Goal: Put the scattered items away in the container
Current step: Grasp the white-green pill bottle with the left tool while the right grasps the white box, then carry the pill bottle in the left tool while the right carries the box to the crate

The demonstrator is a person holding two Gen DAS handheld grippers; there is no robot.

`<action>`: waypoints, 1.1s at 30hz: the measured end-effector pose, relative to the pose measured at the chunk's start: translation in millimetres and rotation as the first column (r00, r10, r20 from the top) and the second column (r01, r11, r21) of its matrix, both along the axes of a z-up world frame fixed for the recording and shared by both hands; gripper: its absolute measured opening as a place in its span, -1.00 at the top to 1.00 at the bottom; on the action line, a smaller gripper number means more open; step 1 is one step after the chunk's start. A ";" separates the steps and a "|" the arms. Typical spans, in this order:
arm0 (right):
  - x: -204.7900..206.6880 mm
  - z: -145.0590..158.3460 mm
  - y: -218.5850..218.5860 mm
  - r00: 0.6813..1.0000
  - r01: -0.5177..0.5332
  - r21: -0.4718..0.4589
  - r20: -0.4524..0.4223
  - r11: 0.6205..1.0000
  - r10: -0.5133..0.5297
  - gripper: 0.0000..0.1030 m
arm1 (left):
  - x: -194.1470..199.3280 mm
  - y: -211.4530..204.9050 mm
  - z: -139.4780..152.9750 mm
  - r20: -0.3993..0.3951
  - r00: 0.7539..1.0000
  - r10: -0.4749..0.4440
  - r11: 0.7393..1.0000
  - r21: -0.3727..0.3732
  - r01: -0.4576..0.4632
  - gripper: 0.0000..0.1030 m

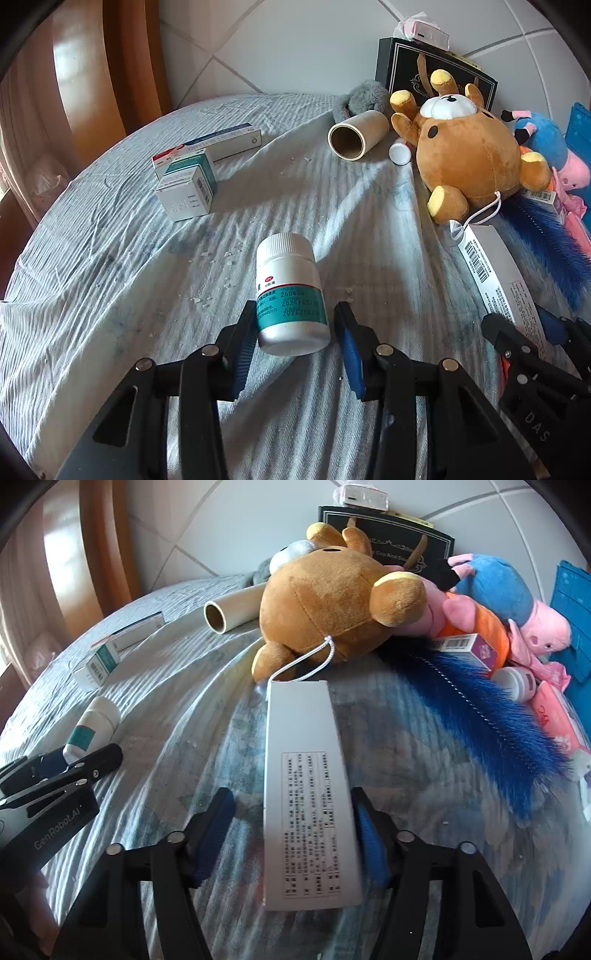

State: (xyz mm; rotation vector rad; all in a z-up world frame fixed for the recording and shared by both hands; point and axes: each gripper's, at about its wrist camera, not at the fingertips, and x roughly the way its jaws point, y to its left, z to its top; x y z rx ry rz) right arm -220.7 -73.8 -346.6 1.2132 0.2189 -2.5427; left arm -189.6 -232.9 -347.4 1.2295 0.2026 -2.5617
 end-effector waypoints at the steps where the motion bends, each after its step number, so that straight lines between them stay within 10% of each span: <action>1: 0.5 0.7 2.0 1.000 0.010 0.001 -0.002 1.000 -0.010 0.16 | 3.5 4.2 1.0 0.007 1.000 0.006 1.000 -0.011 -0.006 0.30; 20: 50.5 36.9 59.8 0.994 0.056 -0.162 0.107 0.985 -0.038 0.23 | 50.8 42.4 72.2 -0.009 0.997 -0.078 0.997 -0.029 0.078 0.34; 33: 94.6 184.4 75.0 0.980 0.080 -0.207 -0.165 0.975 -0.115 0.23 | 82.8 73.1 199.6 -0.239 0.949 -0.203 0.979 -0.051 0.197 0.34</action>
